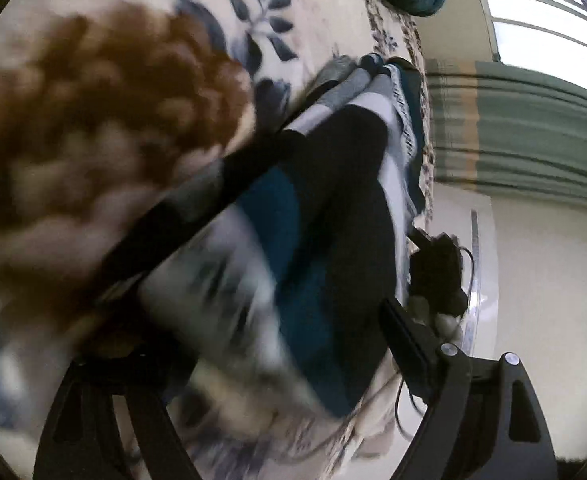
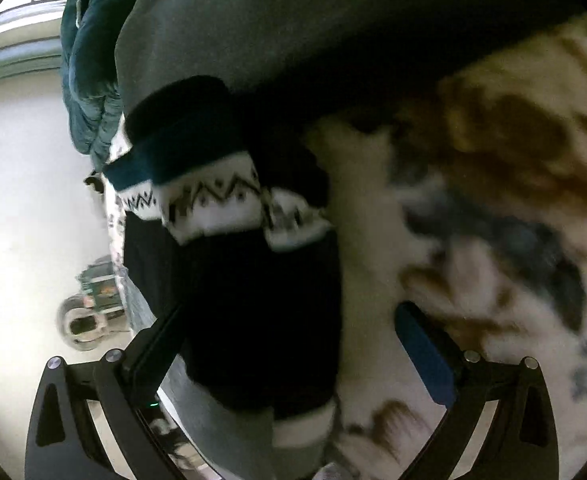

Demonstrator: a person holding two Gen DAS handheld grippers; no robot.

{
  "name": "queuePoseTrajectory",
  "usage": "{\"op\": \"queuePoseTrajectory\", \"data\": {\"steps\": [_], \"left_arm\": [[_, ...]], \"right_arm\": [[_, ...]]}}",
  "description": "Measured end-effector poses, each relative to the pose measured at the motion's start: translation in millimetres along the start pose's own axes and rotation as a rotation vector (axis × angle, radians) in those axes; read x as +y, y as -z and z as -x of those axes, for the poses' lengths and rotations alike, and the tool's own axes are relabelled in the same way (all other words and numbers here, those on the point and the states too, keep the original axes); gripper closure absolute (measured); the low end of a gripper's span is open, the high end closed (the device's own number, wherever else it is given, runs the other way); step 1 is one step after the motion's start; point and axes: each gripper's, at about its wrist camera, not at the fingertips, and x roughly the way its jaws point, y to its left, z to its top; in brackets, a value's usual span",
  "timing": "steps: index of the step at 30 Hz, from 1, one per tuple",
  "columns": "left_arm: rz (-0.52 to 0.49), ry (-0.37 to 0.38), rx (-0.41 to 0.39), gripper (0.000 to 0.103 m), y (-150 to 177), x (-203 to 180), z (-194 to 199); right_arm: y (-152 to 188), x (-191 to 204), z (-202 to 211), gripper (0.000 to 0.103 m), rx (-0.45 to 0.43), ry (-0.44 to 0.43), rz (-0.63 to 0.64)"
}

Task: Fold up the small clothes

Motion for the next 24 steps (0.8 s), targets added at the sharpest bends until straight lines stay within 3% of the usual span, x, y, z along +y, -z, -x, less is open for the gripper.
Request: {"op": "queuePoseTrajectory", "data": {"steps": [4,5,6,7,8,11,13,17,24], "left_arm": [[0.093,0.045,-0.144,0.02,-12,0,-10],[0.093,0.055,-0.16,0.04,-12,-2,-10],[0.092,0.064,-0.17,0.053,-13,-5,-8],[0.091,0.077,-0.169,0.061,-12,-6,-7],[0.095,0.08,-0.168,0.063,-13,-8,-4],[0.086,0.089,-0.137,0.067,-22,-16,5],[0.049,0.103,-0.081,0.068,-31,-23,9],[-0.066,0.045,0.017,0.068,-43,-39,28],[-0.174,-0.037,0.161,0.065,-50,-43,67]], "right_arm": [[-10,-6,-3,0.0,0.005,-0.101,-0.023],[-12,-9,-2,0.0,-0.001,-0.13,-0.036],[-12,-11,-3,0.002,-0.014,-0.165,-0.049],[-11,-10,-4,0.016,-0.023,-0.187,-0.049],[-8,-7,-9,0.046,-0.018,-0.209,-0.034],[8,-1,-20,0.076,-0.032,-0.16,-0.019],[21,-6,-9,0.085,-0.092,-0.183,-0.059],[72,-5,23,0.088,-0.189,-0.216,-0.1],[242,6,47,0.089,-0.247,-0.143,-0.18]]}}
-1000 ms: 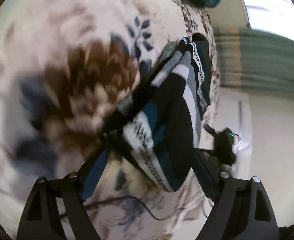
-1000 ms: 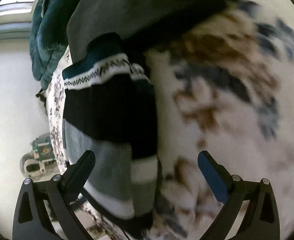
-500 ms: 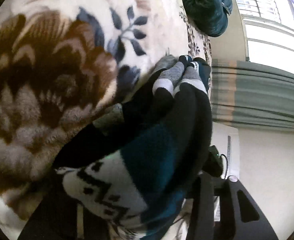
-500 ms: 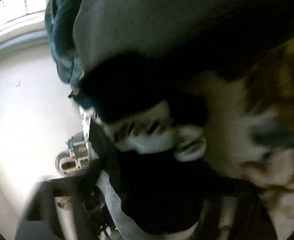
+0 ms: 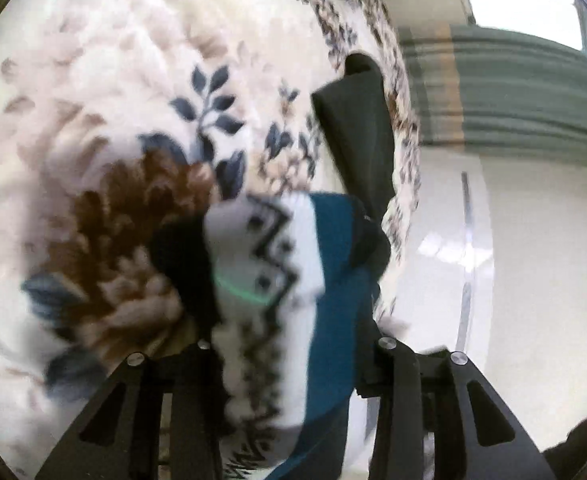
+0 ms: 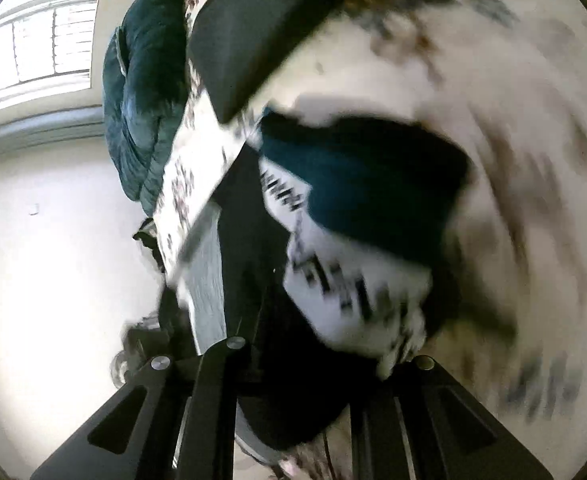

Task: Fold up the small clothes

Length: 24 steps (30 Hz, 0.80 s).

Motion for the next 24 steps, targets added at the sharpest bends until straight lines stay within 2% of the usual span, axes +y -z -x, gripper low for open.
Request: {"op": "queuePoseTrajectory", "data": {"steps": [2,4,6,8,10,14,15,16,17,20,22,24], "left_arm": [[-0.028,-0.108,0.05,0.042,13,18,-10],[0.008,-0.177,0.071,0.039,24,37,-16],[0.065,-0.136,0.045,0.039,34,48,-11],[0.078,-0.13,-0.007,0.039,44,44,3],[0.062,-0.151,-0.066,0.037,51,34,19],[-0.001,-0.283,-0.134,0.037,42,25,21],[-0.014,-0.331,-0.152,0.04,34,26,17],[-0.021,-0.348,-0.167,0.041,31,28,15],[-0.025,-0.35,-0.188,0.045,24,33,12],[0.01,-0.302,-0.194,0.048,4,41,3],[0.061,-0.26,-0.181,0.047,-4,46,-1],[0.059,-0.248,-0.184,0.047,-4,46,1]], "right_arm": [[50,-8,3,0.088,0.021,0.057,0.012],[85,-19,-6,0.084,0.063,0.12,0.015],[105,-50,-22,0.076,0.176,0.169,-0.088],[108,-66,-14,0.056,0.188,0.156,-0.146],[106,-71,6,0.05,0.179,0.195,-0.129],[95,-67,61,0.046,0.116,0.227,-0.101],[91,-66,78,0.046,0.086,0.229,-0.091],[85,-62,92,0.046,0.063,0.244,-0.073],[71,-52,94,0.046,0.044,0.258,-0.051],[47,-29,106,0.046,0.005,0.298,0.057],[17,3,89,0.046,-0.008,0.344,0.131],[-14,22,57,0.046,0.024,0.372,0.211]]}}
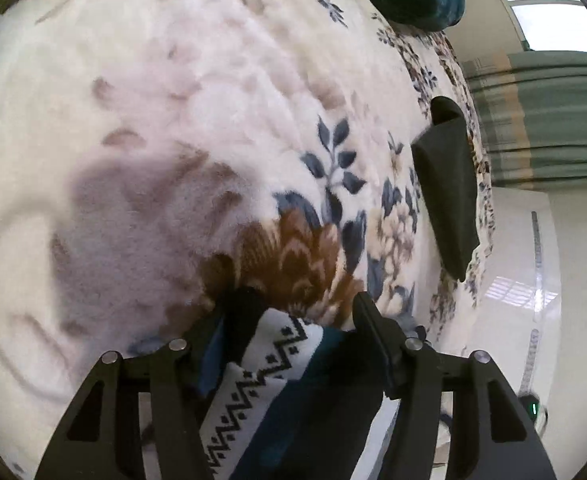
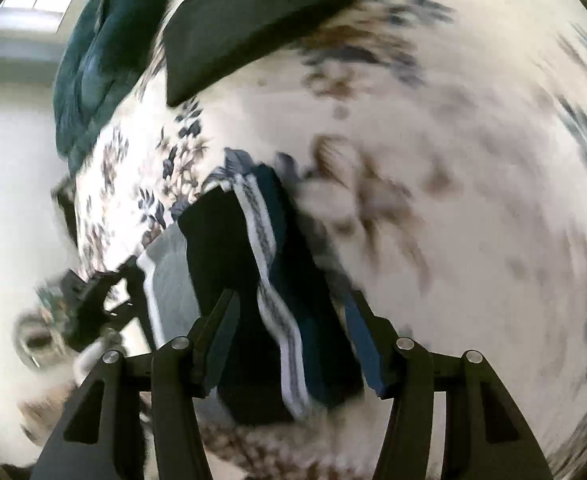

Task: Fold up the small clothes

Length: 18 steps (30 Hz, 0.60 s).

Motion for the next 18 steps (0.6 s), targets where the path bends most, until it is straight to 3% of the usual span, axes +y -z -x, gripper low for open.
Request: {"op": "queuePoseTrajectory", "data": {"steps": [3,4,5,6,7,8,14,18], "left_arm": [[-0.021,0.019,-0.013,0.048,8,1,9],[-0.034,0.016,-0.023,0.058,10,1,12],[-0.044,0.005,-0.028,0.077,11,0,14],[-0.046,0.013,-0.024,0.082,13,0,14],[-0.047,0.017,-0.031,0.085,14,0,17],[-0.049,0.011,-0.047,0.086,15,0,20],[0.02,0.053,-0.069,0.088,9,8,21],[0.06,0.049,-0.043,0.088,0,15,7]], "right_arm": [[-47,24,-53,0.046,0.046,0.005,0.073],[-57,30,-71,0.046,0.071,0.009,0.09],[-65,30,-89,0.046,0.107,-0.004,0.1],[-73,31,-106,0.046,0.145,-0.02,0.1],[-74,33,-116,0.058,0.152,-0.029,0.104],[-77,39,-118,0.097,0.116,-0.031,0.121],[-94,50,-78,0.1,-0.043,-0.044,0.119],[-108,59,-70,0.101,-0.088,-0.031,0.119]]}}
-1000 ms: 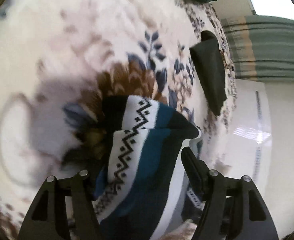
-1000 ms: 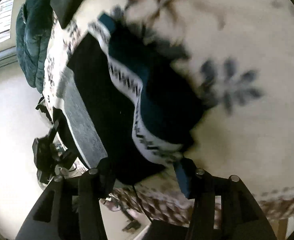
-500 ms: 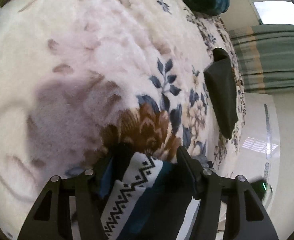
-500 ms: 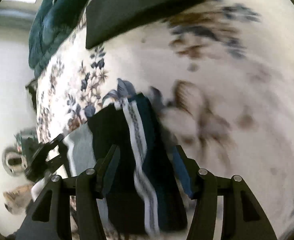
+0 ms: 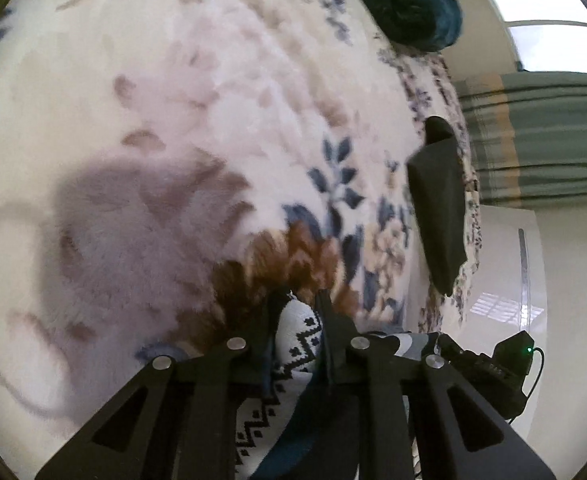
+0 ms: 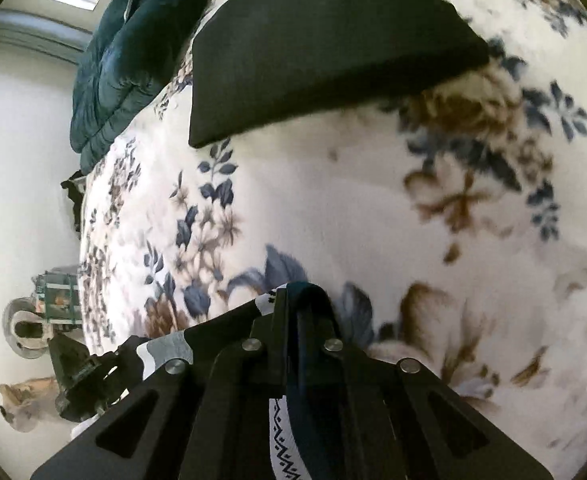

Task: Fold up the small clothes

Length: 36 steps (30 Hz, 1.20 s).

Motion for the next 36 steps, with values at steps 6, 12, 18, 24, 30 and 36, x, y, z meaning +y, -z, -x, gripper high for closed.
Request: {"op": "queuePoseTrajectory", "data": {"steps": [6,12,18,24,30,36], "left_arm": [[0.037,0.038,0.033,0.05,-10,3,1],[-0.118,-0.052,0.013,0.032,32,-8,60],[-0.135,-0.312,0.056,0.032,112,33,92],[-0.069,-0.282,0.083,0.018,142,82,71],[0.082,-0.174,0.038,0.0,129,97,65],[0.147,-0.144,-0.012,0.0,133,105,73]], "right_arm": [[-12,-3,-43,0.099,0.135,0.061,0.002],[34,-37,-1,0.045,0.197,-0.059,-0.143],[122,-78,31,0.045,0.287,-0.035,-0.287],[171,-90,15,0.09,0.294,-0.1,-0.419],[185,-81,44,0.095,0.26,0.049,-0.333],[202,-100,33,0.046,0.306,-0.07,-0.489]]}}
